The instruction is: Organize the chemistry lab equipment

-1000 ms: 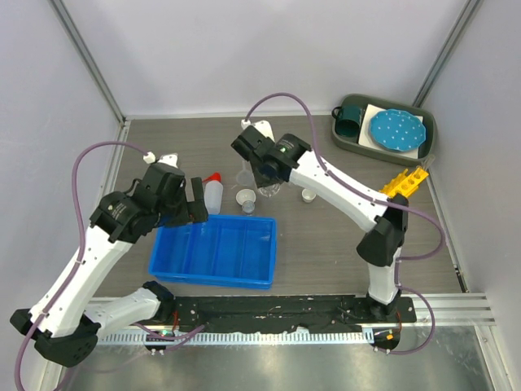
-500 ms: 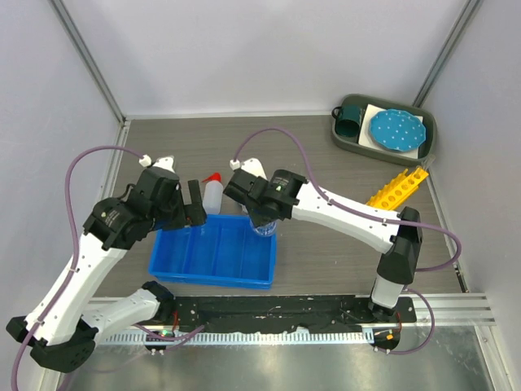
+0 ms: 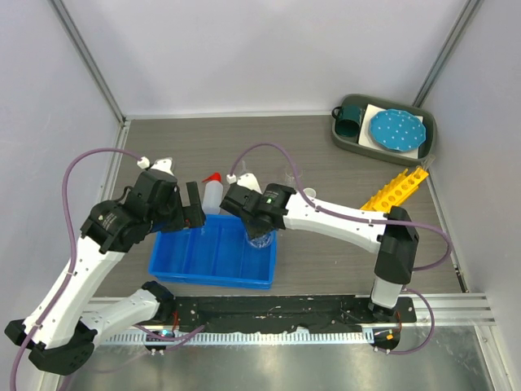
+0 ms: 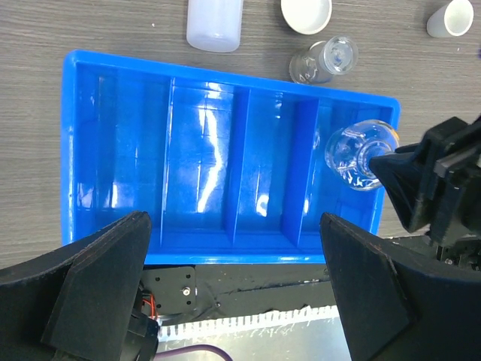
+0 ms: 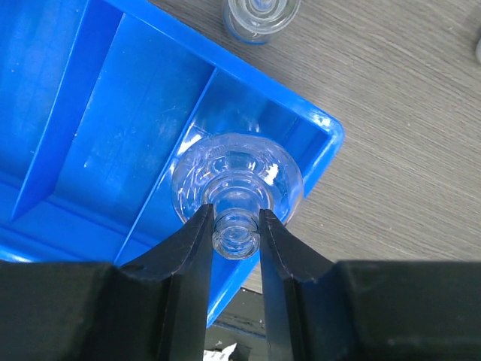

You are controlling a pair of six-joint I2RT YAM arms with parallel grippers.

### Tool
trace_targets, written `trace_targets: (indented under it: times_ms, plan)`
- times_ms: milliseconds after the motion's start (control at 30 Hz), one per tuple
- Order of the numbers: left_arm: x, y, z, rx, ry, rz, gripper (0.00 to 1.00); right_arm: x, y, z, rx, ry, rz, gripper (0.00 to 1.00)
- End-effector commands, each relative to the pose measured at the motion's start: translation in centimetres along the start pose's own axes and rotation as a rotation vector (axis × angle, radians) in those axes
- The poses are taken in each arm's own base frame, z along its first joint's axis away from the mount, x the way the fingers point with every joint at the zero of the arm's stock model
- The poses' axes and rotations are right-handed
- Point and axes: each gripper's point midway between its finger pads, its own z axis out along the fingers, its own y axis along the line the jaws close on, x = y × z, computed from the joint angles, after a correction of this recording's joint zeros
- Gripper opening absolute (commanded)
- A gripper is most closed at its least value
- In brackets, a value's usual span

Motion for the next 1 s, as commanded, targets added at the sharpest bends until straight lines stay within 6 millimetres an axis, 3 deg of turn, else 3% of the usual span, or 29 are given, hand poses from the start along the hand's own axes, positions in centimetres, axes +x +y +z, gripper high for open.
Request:
trace_targets:
  times_ms: [0,233,433,533,667,767,967]
  plan:
    - [0.0,0.1,0.0,-0.005,-0.003,-0.009,1.0,-0.6,0.6,1.4,0.002,-0.038,0.035,0.01]
    - [-0.2,0.0,0.1,-0.005,-0.003,-0.008,1.0,0.3,1.0,3.7,0.019,-0.006,0.021,0.01]
    - [-0.2,0.0,0.2,-0.007,0.001,-0.001,1.0,0.8,0.1,5.2,0.049,-0.005,0.048,0.02]
    - [-0.2,0.0,0.3,-0.011,0.004,0.003,1.0,1.1,-0.4,5.5,0.055,0.003,0.061,0.1]
    - [-0.2,-0.1,0.5,-0.012,0.007,0.006,1.0,1.3,-0.4,5.2,0.039,0.008,0.073,0.34]
    - [-0.1,-0.2,0.8,-0.011,0.011,0.008,1.0,0.9,-0.3,4.3,0.026,0.007,0.069,0.46]
    - [0.1,-0.5,1.4,0.003,0.021,0.006,1.0,-1.2,-0.3,1.2,0.004,-0.03,0.063,0.55]
